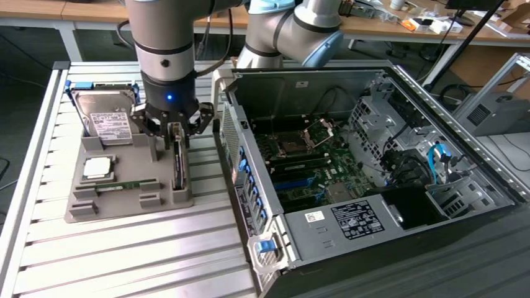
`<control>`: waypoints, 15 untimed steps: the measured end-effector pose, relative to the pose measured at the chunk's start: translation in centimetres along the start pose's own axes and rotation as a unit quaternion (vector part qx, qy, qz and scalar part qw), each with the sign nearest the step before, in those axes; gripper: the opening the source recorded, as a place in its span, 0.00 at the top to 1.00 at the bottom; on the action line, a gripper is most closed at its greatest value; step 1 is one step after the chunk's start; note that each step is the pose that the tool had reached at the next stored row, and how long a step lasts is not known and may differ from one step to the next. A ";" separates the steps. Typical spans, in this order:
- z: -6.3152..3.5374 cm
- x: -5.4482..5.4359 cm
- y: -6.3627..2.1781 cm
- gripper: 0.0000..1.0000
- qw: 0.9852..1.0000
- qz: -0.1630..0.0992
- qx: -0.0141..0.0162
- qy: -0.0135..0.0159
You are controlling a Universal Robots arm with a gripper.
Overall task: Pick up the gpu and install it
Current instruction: 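Pick up the gpu and move the gpu toward the slot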
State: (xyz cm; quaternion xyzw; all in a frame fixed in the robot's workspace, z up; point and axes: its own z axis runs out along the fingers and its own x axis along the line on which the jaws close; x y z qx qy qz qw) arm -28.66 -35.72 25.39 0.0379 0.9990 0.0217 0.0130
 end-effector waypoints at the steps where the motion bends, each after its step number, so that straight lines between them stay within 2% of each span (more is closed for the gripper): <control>1: 0.07 0.0 0.00 0.58 1.000 0.000 0.000 0.000; 15: 1.13 0.0 -0.05 0.58 1.000 0.000 0.000 0.000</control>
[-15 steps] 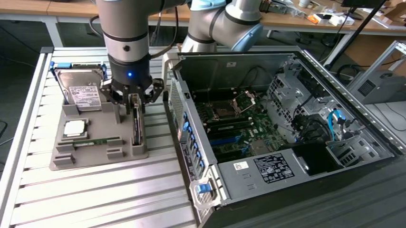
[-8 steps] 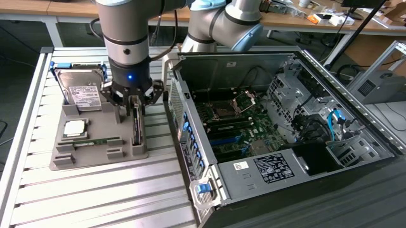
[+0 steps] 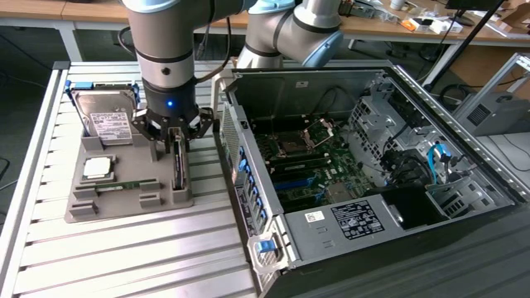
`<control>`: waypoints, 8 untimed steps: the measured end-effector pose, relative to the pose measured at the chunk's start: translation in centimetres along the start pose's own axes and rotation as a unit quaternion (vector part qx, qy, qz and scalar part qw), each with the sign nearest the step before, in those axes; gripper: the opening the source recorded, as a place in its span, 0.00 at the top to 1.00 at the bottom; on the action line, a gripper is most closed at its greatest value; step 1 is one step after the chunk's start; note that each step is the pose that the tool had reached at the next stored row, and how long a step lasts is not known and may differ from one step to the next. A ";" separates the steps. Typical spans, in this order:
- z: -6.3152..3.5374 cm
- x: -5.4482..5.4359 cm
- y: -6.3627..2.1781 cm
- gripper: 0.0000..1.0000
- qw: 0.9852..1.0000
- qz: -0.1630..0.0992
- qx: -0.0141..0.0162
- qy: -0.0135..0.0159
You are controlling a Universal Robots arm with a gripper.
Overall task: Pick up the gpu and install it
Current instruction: 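Pick up the gpu and move the gpu toward the slot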
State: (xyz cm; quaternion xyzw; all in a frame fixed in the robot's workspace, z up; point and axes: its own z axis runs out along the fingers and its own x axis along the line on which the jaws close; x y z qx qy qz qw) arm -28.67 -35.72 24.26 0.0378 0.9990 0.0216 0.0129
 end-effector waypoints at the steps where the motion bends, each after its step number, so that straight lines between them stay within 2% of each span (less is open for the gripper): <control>1: 0.00 0.0 0.00 0.58 1.000 0.000 0.000 0.000; 8: 0.02 0.0 0.00 0.59 1.000 0.000 0.000 0.000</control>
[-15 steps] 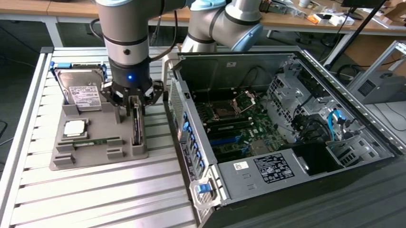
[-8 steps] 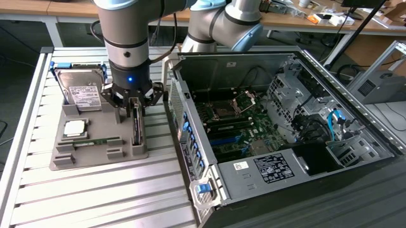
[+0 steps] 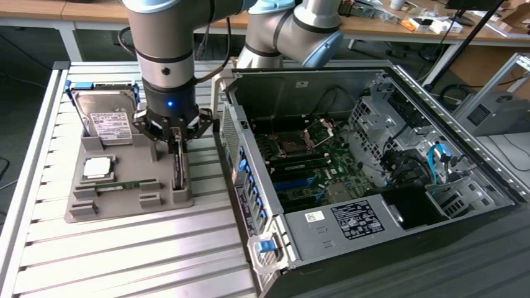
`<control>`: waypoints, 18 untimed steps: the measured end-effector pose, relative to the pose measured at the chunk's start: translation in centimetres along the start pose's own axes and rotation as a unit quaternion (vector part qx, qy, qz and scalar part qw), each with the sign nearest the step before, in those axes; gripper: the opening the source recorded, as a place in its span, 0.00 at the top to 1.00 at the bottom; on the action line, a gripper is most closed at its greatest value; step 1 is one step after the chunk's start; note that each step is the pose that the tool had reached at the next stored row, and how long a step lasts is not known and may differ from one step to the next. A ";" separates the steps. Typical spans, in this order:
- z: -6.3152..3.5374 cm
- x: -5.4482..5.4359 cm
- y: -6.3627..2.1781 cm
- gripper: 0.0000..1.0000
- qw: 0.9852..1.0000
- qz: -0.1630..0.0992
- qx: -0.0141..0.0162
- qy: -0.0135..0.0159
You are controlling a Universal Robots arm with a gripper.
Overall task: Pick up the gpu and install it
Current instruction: 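Pick up the gpu and move the gpu toward the slot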
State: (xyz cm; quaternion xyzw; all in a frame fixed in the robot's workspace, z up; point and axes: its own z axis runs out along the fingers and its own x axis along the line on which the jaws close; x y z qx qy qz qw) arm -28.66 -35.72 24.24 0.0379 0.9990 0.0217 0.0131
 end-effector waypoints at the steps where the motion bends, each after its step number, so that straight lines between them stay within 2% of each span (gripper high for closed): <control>1: 0.00 0.0 0.00 0.66 1.000 0.000 0.000 0.000; 2: 0.00 0.0 0.00 0.72 1.000 0.000 0.000 0.000; 3: 0.00 0.0 0.00 0.73 1.000 0.000 0.000 0.000; 18: 0.00 0.0 0.00 0.73 1.000 0.000 0.000 0.000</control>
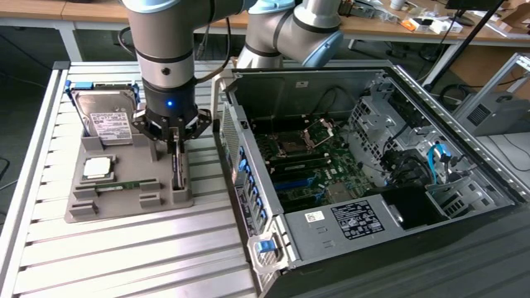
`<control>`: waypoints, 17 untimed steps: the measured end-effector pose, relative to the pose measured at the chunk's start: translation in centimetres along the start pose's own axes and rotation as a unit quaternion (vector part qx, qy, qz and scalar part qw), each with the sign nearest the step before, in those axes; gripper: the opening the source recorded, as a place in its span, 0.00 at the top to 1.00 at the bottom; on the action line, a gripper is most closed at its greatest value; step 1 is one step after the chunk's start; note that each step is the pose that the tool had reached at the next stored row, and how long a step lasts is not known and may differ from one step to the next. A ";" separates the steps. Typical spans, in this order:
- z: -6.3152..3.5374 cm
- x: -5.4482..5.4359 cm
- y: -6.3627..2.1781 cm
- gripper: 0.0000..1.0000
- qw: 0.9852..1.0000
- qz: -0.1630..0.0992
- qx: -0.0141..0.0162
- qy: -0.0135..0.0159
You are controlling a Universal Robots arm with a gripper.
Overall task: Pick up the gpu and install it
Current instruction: 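Pick up the gpu and move the gpu toward the slot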
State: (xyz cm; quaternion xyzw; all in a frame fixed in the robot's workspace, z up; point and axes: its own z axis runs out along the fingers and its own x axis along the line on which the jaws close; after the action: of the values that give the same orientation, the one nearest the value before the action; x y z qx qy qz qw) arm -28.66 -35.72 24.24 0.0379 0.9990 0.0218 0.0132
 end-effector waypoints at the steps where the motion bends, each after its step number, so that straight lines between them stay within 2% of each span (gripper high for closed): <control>1: -0.01 0.0 0.00 0.73 1.000 0.000 0.000 0.000; 17: -0.36 0.0 0.01 0.73 1.000 0.000 0.000 0.000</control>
State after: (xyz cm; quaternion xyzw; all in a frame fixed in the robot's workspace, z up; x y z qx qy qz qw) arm -28.66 -35.72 24.61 0.0379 0.9990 0.0216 0.0130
